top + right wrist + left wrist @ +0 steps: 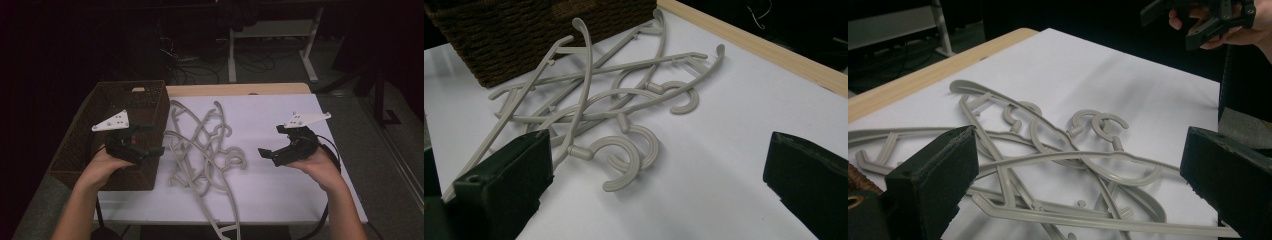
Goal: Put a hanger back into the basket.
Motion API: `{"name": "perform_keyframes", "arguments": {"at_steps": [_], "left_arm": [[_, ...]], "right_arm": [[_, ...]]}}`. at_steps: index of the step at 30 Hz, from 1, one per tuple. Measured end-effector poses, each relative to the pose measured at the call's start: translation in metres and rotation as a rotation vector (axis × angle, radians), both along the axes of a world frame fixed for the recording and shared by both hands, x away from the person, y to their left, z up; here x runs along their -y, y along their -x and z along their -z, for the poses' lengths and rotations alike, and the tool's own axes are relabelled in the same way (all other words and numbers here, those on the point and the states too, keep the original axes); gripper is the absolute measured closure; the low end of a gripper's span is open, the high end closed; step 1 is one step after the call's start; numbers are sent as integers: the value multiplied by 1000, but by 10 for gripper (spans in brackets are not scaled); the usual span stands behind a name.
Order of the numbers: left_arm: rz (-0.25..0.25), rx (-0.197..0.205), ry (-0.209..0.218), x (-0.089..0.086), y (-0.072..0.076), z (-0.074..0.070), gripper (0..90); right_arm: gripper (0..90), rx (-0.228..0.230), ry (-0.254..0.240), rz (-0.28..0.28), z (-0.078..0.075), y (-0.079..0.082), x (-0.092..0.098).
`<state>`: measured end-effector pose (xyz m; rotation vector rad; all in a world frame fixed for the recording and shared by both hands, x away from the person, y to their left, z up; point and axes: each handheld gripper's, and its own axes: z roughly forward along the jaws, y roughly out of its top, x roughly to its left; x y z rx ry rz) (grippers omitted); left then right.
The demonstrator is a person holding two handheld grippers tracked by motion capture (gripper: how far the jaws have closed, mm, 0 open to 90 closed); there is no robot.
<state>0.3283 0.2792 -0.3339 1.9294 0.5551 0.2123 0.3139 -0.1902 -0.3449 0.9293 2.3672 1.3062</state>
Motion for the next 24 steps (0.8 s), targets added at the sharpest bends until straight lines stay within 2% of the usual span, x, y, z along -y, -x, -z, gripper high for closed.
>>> {"name": "perform_keyframes", "arguments": {"at_steps": [10,12,18,22,24], "left_arm": [[7,-2,-15,15,1,0,20],[7,1,-22,21,2,1,20],[14,-1,-21,32,5,4,20],[11,-5,-21,39,7,5,20],[9,0,-14,43,8,5,20]], "right_arm": [[0,-30,14,10,9,-1,0],[0,-59,26,12,18,1,-5],[0,-101,80,19,33,3,-21],[21,-128,95,0,45,8,-34],[24,-166,115,-18,57,11,-46]]}}
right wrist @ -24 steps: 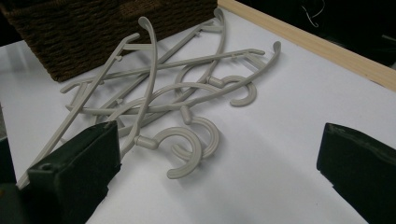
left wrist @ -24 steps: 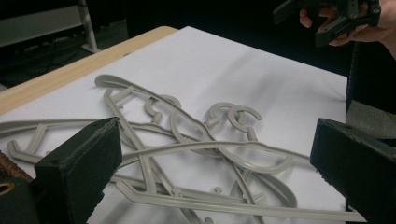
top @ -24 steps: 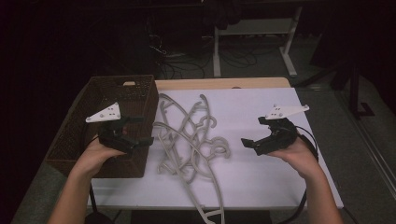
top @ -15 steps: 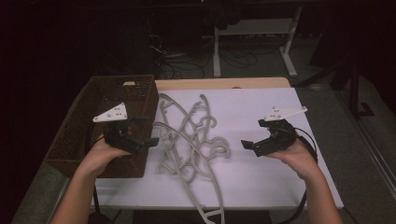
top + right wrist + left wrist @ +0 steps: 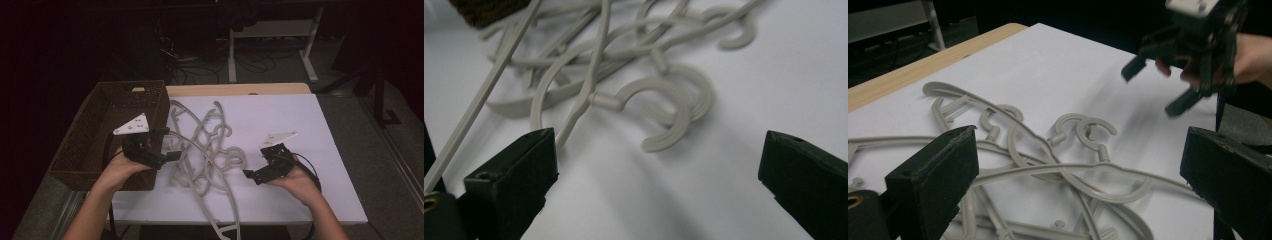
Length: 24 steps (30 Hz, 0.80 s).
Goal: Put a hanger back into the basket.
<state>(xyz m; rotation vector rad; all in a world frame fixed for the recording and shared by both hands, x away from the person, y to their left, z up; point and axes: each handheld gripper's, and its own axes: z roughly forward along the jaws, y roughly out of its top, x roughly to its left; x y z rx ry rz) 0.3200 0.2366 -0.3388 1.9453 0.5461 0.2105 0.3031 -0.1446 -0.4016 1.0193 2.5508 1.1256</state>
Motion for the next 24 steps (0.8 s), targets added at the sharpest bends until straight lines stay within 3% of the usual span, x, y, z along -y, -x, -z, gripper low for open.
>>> {"name": "perform_keyframes", "arguments": {"at_steps": [5,10,13,18,24], "left_arm": [[6,-2,-6,3,2,1,19],[9,-2,-3,3,3,1,20],[15,-1,-3,4,4,1,20],[23,-5,-5,5,4,1,20],[30,-4,-10,7,5,1,20]], "right_arm": [[68,-65,28,-35,16,6,-20],[131,-99,21,-54,23,10,-32],[172,-133,25,-96,28,15,-44],[252,-163,42,-145,37,21,-58],[331,-165,57,-164,42,23,-65]]}}
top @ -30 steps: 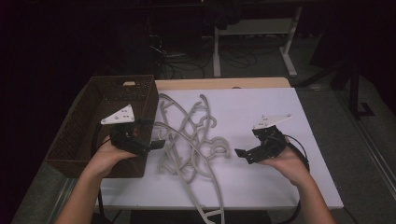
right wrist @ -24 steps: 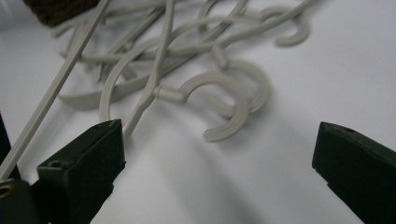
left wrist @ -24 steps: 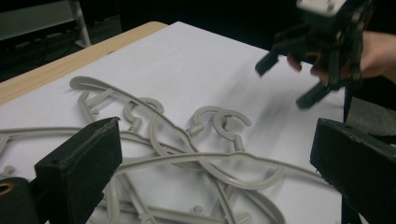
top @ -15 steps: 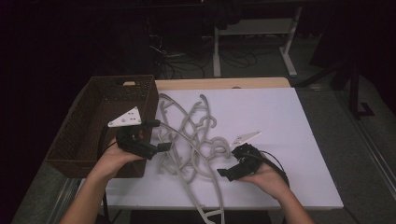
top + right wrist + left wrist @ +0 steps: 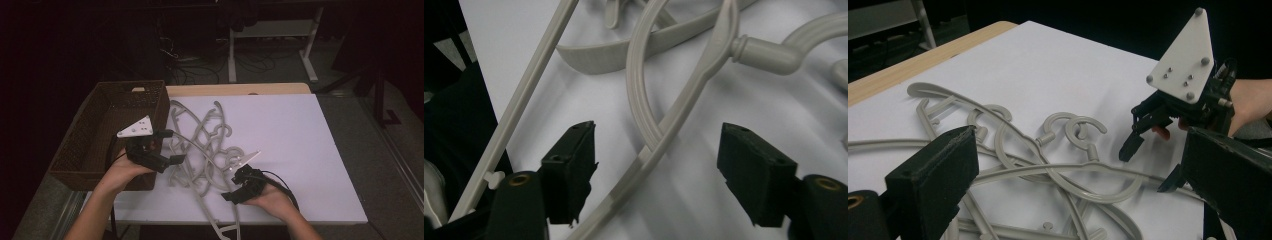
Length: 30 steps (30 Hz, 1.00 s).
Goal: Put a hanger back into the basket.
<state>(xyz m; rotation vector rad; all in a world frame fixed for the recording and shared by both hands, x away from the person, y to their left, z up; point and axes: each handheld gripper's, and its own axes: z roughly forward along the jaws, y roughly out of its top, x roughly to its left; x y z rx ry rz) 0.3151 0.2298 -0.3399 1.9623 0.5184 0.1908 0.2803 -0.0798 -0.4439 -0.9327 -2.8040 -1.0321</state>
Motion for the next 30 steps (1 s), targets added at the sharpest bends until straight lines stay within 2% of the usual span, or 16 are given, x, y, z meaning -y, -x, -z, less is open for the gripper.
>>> {"name": "perform_keyframes", "arguments": {"at_steps": [6,7,8,9,10,11,14,20,21,25,30], "left_arm": [[-1,0,5,-1,0,0,20],[0,0,3,-1,0,0,20],[0,0,3,-1,0,0,20],[1,-1,2,0,0,0,19],[1,-1,2,0,0,0,20],[2,-1,2,0,0,0,20],[4,-1,0,0,0,0,19],[4,1,4,0,1,0,20],[5,0,2,0,1,0,20],[6,-2,2,0,1,0,20],[11,1,0,3,3,0,20]], "right_arm": [[396,37,31,-15,3,1,-9],[419,46,57,-23,5,2,-12],[419,46,57,-23,5,2,-12],[464,74,77,-23,5,4,-13],[464,74,77,-23,5,4,-13],[526,89,86,-19,5,3,-12],[540,87,86,-16,4,2,-11],[624,87,90,-4,3,0,-7],[668,96,100,7,2,-1,-4],[690,102,120,39,3,-6,3],[725,106,119,69,2,-11,13]]}}
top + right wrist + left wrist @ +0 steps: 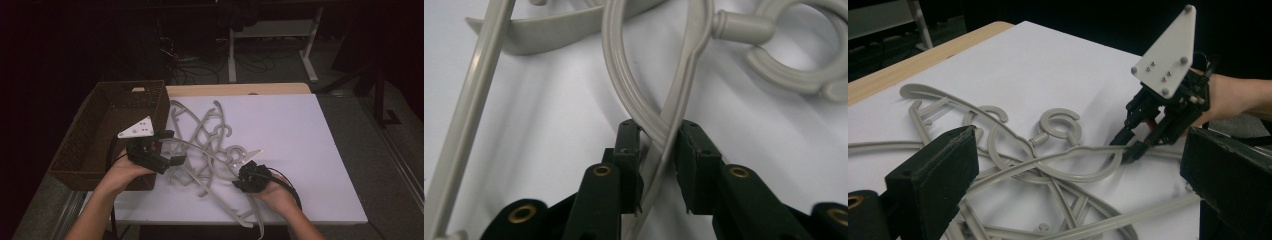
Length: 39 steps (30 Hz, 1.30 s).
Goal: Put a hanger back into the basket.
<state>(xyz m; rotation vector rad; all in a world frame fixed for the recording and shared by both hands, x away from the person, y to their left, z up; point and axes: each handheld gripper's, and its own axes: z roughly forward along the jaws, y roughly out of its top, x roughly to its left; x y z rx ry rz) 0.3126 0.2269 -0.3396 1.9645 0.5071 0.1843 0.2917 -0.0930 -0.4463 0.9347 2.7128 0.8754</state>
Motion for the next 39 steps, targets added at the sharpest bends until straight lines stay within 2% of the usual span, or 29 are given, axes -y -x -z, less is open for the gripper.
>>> {"name": "perform_keyframes", "arguments": {"at_steps": [6,18,24,28,31,32,34,38,39], "left_arm": [[3,4,-6,3,1,-1,20],[10,11,-36,20,4,-1,20],[18,-1,-63,36,1,1,20],[28,6,-108,50,-7,2,20],[31,1,-129,63,-20,2,21],[31,1,-129,63,-20,2,21],[42,-5,-157,71,-25,3,22],[72,-18,-214,86,-37,5,66],[90,-19,-254,92,-42,6,73]], "right_arm": [[758,-9,-26,15,-3,-7,17],[801,-32,-91,-14,-15,-19,47],[804,-46,-140,-22,-32,-29,67],[804,-48,-151,-50,-42,-36,80],[805,-52,-143,-77,-49,-40,89],[805,-49,-141,-87,-52,-41,91],[805,-52,-138,-97,-55,-42,93],[805,-53,-128,-153,-70,-45,98],[805,-53,-126,-163,-73,-46,98]]}}
